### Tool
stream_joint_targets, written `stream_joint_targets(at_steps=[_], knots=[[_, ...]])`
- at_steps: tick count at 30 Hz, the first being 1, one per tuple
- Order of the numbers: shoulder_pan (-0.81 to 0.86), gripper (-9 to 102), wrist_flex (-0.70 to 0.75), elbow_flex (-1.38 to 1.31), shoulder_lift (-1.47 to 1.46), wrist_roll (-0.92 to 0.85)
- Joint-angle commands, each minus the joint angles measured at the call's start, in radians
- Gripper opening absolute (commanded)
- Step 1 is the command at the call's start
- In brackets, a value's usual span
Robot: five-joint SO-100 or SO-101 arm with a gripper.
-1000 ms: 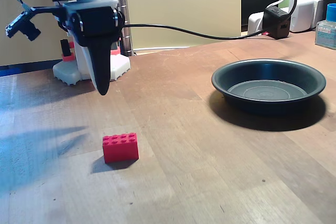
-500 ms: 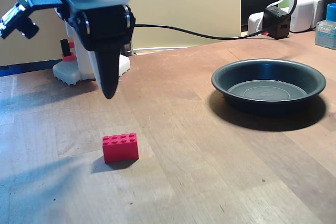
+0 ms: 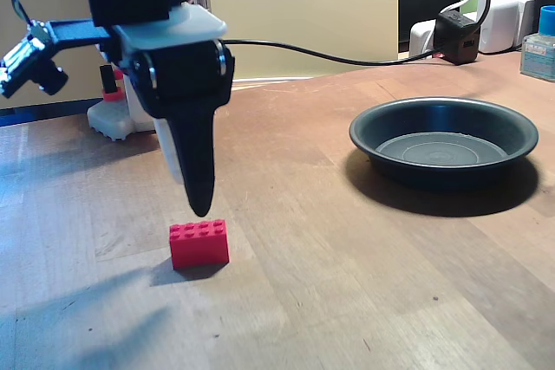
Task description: Grasp a lego block and put it in the bin.
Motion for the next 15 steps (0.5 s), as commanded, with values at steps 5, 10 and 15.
stream_joint_targets(at_steps=[5, 10, 15], knots=[[0.009, 20, -0.003, -0.012, 0.002, -0.009], [0.009, 20, -0.038, 0.009, -0.009, -0.011], [0.012, 20, -0.092, 0.008, -0.1, -0.038]])
